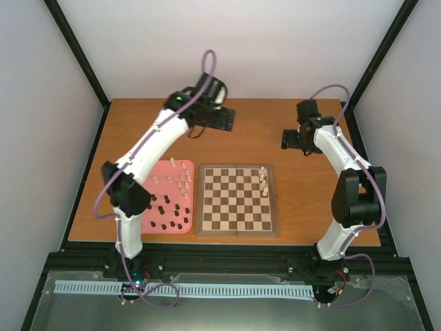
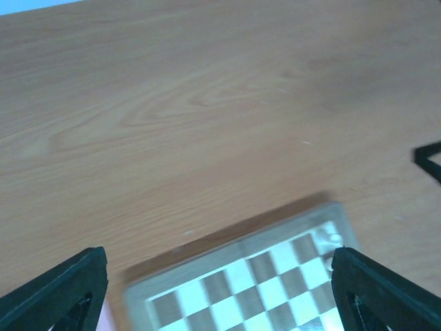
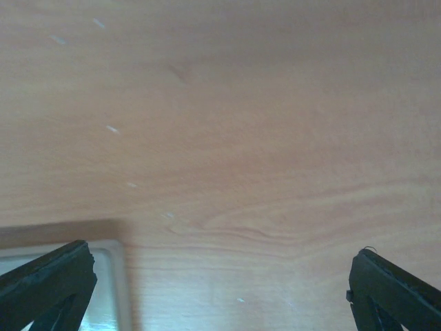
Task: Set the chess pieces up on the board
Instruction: Place the chess piece on the chessboard, then pick up the chess piece from the storage box.
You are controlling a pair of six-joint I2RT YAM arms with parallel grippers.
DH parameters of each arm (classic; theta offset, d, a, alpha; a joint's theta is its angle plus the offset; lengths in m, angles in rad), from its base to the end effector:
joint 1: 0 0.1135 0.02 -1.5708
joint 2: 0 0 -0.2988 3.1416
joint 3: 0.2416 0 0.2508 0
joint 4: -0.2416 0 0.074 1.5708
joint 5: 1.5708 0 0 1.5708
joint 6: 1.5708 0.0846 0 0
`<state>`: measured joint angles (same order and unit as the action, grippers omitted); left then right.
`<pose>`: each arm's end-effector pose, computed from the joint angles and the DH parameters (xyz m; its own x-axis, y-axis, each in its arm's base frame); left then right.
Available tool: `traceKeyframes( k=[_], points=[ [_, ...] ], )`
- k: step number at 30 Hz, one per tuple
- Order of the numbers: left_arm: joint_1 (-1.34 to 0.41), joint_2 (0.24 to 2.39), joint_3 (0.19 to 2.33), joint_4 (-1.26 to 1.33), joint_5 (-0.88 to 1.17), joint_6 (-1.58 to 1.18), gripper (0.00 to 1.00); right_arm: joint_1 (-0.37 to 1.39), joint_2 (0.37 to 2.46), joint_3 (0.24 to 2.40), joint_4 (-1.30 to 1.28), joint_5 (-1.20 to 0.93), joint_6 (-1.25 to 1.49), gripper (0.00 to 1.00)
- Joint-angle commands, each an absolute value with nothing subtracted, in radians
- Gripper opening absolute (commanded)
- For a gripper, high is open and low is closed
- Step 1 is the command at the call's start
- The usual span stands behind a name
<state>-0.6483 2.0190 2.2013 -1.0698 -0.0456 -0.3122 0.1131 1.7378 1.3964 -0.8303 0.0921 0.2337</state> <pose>0.3835 -0.2857 0.3630 -0.7665 0.1957 -0.6117 0.3624 0.9182 -0.1603 0.3792 0.0352 0.2373 -0.9084 0.1289 -0.3977 0.1372 0.9905 0.0075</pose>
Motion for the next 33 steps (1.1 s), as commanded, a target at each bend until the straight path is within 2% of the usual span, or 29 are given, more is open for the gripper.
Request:
traceKeyframes(
  k=[1, 3, 8, 16, 24, 33],
  points=[
    [-0.522, 1.855, 2.082, -1.088, -0.110, -0.291, 0.93, 0.215, 1.737, 1.549, -0.891, 0.108, 0.253, 1.00],
    [-0.471, 1.787, 2.042, -1.091, -0.140, -0.279, 0.98, 0.276, 1.776, 1.649, -0.919, 0.117, 0.256, 1.00],
    [-0.313, 1.635, 1.888, -1.090, -0.198, -0.281, 0.99, 0.457, 1.971, 1.948, -0.993, 0.117, 0.264, 1.00],
    [-0.074, 1.409, 1.585, -1.041, -0.195, -0.375, 1.00, 0.620, 2.331, 2.434, -1.003, -0.067, 0.261, 1.00],
    [-0.006, 1.350, 1.454, -1.013, -0.101, -0.446, 1.00, 0.718, 2.468, 2.511, -0.793, -0.264, 0.238, 0.97],
    [-0.006, 1.370, 1.480, -1.017, -0.093, -0.467, 1.00, 0.800, 2.562, 2.537, -0.751, -0.283, 0.181, 0.93]
  ],
)
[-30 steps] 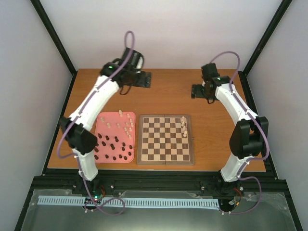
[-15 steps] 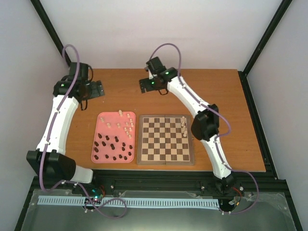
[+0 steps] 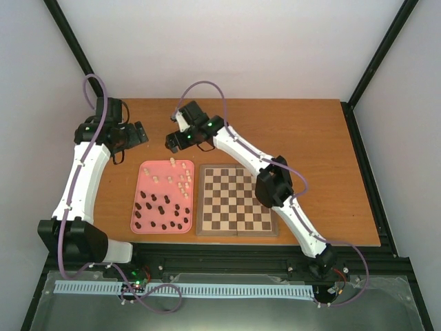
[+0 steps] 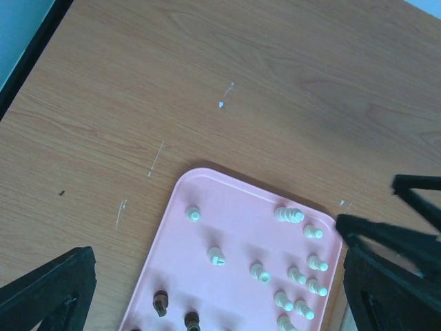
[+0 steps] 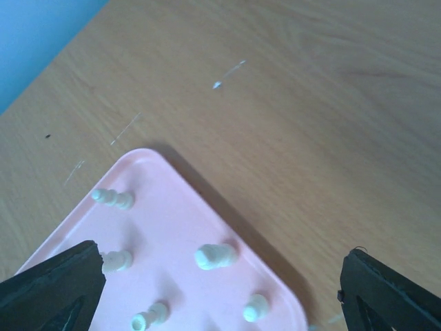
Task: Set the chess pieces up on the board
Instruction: Pick up the chess piece from the storage box.
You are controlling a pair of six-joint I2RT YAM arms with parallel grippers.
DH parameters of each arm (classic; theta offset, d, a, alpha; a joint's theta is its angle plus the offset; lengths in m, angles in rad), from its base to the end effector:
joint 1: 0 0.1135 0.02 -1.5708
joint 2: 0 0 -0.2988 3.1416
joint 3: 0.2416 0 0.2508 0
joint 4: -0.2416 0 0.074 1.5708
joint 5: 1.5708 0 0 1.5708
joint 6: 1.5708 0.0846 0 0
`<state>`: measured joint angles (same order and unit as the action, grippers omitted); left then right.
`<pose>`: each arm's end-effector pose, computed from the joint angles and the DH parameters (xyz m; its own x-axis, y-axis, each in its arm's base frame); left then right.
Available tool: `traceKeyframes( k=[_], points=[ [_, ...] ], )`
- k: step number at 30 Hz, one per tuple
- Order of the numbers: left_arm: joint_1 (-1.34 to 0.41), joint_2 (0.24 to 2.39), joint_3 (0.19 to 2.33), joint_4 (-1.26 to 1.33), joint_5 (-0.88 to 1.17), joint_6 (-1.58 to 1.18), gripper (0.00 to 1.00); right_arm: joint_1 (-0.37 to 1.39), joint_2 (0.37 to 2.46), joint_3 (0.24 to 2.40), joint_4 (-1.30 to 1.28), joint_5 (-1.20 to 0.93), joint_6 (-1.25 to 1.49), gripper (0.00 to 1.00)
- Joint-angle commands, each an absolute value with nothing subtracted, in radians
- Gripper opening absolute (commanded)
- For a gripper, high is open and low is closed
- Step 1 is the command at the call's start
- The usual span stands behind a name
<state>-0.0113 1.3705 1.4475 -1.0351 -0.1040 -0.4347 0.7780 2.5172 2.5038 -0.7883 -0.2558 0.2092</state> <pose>0.2898 0.0055 0.3555 -0.7216 -0.4107 -0.5574 -0.3884 0.9065 -0.1652 0.4231 0.4470 0.2329 -0.6677 -0.3758 -0.6426 -0.6805 0.6580 0.3223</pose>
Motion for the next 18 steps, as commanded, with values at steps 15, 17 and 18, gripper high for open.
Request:
traceKeyframes(
  k=[15, 17, 18],
  points=[
    [-0.006, 1.395, 1.497, -1.019, -0.100, -0.475, 0.99, 0.845, 2.623, 2.542, -0.729, -0.302, 0.192, 0.75],
    [-0.005, 1.390, 1.488, -1.015, -0.091, -0.479, 0.99, 0.853, 2.634, 2.542, -0.732, -0.302, 0.193, 0.73],
    [-0.006, 1.387, 1.483, -1.012, -0.081, -0.480, 0.99, 0.856, 2.638, 2.542, -0.734, -0.300, 0.193, 0.73]
  ],
)
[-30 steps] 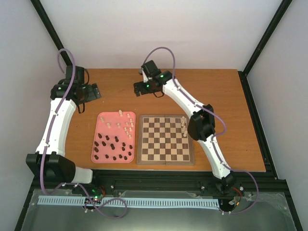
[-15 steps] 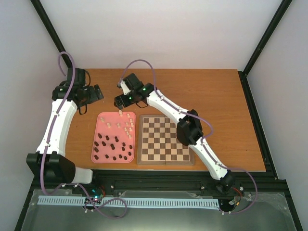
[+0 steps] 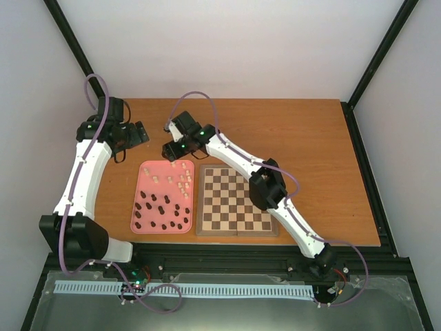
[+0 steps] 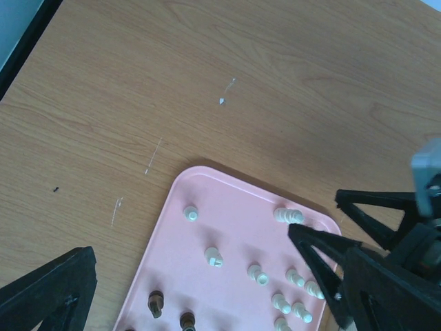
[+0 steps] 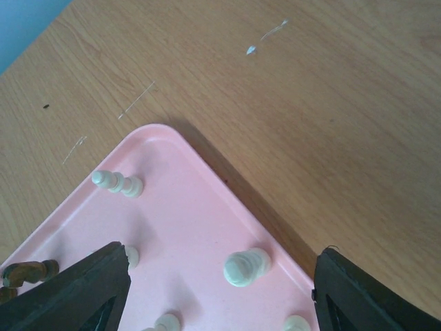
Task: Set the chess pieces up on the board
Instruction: Pick up the chess piece from the storage box.
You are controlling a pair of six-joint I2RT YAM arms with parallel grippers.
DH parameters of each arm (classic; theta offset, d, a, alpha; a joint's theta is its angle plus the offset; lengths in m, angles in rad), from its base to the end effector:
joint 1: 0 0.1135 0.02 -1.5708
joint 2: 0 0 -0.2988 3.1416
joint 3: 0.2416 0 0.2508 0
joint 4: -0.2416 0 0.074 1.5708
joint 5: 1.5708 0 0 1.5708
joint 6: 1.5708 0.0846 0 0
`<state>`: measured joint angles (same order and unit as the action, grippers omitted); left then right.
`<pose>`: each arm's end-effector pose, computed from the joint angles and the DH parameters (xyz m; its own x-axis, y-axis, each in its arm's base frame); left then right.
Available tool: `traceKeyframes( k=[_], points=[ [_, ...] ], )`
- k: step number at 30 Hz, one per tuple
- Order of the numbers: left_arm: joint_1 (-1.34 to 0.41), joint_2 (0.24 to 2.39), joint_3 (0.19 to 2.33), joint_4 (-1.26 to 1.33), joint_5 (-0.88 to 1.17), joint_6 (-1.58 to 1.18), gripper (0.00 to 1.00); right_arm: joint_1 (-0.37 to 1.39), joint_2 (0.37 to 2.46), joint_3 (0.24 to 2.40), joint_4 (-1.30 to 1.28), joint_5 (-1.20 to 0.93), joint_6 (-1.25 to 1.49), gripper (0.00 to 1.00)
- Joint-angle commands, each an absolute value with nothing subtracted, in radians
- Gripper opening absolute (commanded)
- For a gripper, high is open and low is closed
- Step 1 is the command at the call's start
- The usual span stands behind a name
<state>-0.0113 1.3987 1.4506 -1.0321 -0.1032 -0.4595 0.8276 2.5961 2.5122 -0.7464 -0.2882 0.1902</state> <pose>0.2971 0.0054 0.3491 -0.7240 -0.4330 -0.5370 -0.4097 0.8962 -0.1703 0.4071 0.4785 0.1934 -0.6484 -0.4377 -0.6228 -0.7262 0.6012 0.3336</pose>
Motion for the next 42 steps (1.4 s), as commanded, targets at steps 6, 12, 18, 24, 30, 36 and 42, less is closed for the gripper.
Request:
traceKeyframes(
  k=[6, 12, 18, 24, 30, 36, 42],
  points=[
    [-0.006, 1.367, 1.453, -1.003, -0.066, -0.482, 0.99, 0.874, 2.657, 2.542, -0.735, -0.279, 0.199, 0.72],
    [-0.006, 1.340, 1.429, -1.000, -0.051, -0.482, 0.99, 0.879, 2.663, 2.542, -0.738, -0.225, 0.206, 0.67],
    [-0.006, 1.325, 1.418, -0.997, -0.050, -0.478, 0.99, 0.879, 2.672, 2.542, -0.756, -0.161, 0.206, 0.62],
    [-0.006, 1.329, 1.418, -0.994, -0.041, -0.477, 0.99, 0.879, 2.678, 2.542, -0.756, -0.138, 0.196, 0.54],
    [-0.005, 1.335, 1.418, -0.992, -0.039, -0.475, 0.99, 0.879, 2.681, 2.544, -0.747, -0.152, 0.195, 0.42],
    [-0.006, 1.339, 1.413, -0.991, -0.040, -0.475, 0.99, 0.878, 2.686, 2.544, -0.749, -0.171, 0.195, 0.29],
    [-0.005, 1.340, 1.409, -0.987, -0.042, -0.473, 0.99, 0.877, 2.692, 2.543, -0.749, -0.196, 0.193, 0.18]
  ],
)
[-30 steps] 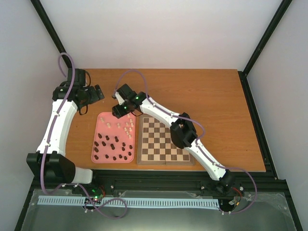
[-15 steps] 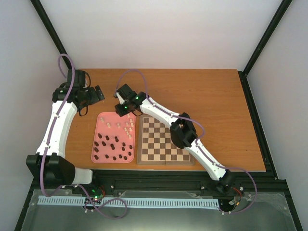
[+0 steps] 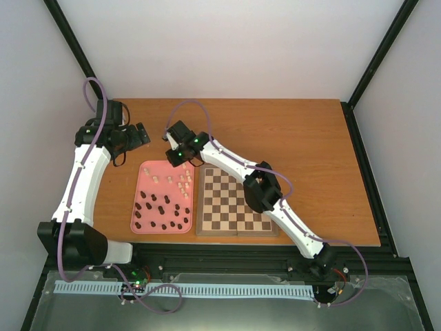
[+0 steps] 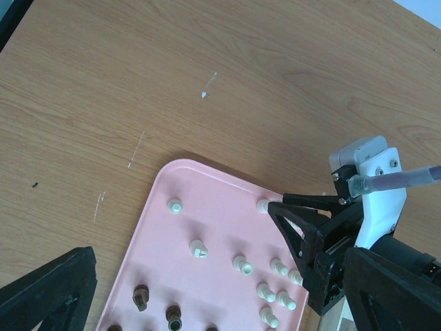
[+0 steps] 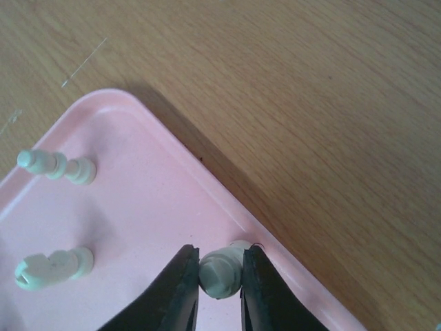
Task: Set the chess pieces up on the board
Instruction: Pick up the chess piece from the storage box.
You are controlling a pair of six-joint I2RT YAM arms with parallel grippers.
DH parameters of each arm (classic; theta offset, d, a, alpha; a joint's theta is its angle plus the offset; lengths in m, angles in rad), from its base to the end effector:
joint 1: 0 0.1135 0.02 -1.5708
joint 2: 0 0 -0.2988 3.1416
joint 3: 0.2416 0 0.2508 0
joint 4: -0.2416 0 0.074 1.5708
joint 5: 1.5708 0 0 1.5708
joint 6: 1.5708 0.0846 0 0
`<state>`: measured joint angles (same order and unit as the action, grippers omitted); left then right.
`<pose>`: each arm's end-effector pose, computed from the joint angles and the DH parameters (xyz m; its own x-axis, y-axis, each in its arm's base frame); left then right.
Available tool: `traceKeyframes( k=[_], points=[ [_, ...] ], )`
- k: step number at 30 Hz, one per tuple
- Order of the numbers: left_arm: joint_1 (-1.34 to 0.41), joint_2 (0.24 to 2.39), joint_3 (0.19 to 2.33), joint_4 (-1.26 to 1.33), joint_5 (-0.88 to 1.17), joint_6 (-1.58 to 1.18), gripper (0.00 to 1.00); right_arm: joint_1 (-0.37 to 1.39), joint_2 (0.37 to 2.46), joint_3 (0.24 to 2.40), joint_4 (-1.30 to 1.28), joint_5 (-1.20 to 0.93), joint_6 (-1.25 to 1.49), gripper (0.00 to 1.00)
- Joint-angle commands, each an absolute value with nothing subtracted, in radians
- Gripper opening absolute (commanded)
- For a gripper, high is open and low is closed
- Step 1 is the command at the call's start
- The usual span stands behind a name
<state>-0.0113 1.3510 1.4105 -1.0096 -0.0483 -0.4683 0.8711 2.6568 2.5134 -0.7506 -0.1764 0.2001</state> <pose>0.2866 0.0008 0.3506 -0.7183 -0.4427 -0.5367 -0.3821 0.8957 -0.2275 0.3959 0.4934 0.1547 -0.6558 -0.4752 -0.5866 -0.7077 0.6575 0.2586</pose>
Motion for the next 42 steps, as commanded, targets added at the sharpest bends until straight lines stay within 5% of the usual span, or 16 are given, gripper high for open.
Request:
traceKeyframes(
  k=[1, 10, 32, 42],
  points=[
    [-0.006, 1.342, 1.408, -0.986, -0.042, -0.472, 0.99, 0.877, 2.692, 2.542, -0.750, -0.201, 0.193, 0.14],
    [-0.006, 1.344, 1.405, -0.984, -0.044, -0.472, 1.00, 0.874, 2.680, 2.540, -0.753, -0.178, 0.185, 0.03],
    [-0.005, 1.357, 1.425, -0.990, -0.073, -0.462, 0.99, 0.824, 2.233, 2.403, -0.925, 0.048, 0.078, 0.03],
    [-0.006, 1.383, 1.437, -0.985, -0.064, -0.459, 0.99, 0.788, 1.943, 2.055, -1.293, 0.198, 0.173, 0.03]
  ],
)
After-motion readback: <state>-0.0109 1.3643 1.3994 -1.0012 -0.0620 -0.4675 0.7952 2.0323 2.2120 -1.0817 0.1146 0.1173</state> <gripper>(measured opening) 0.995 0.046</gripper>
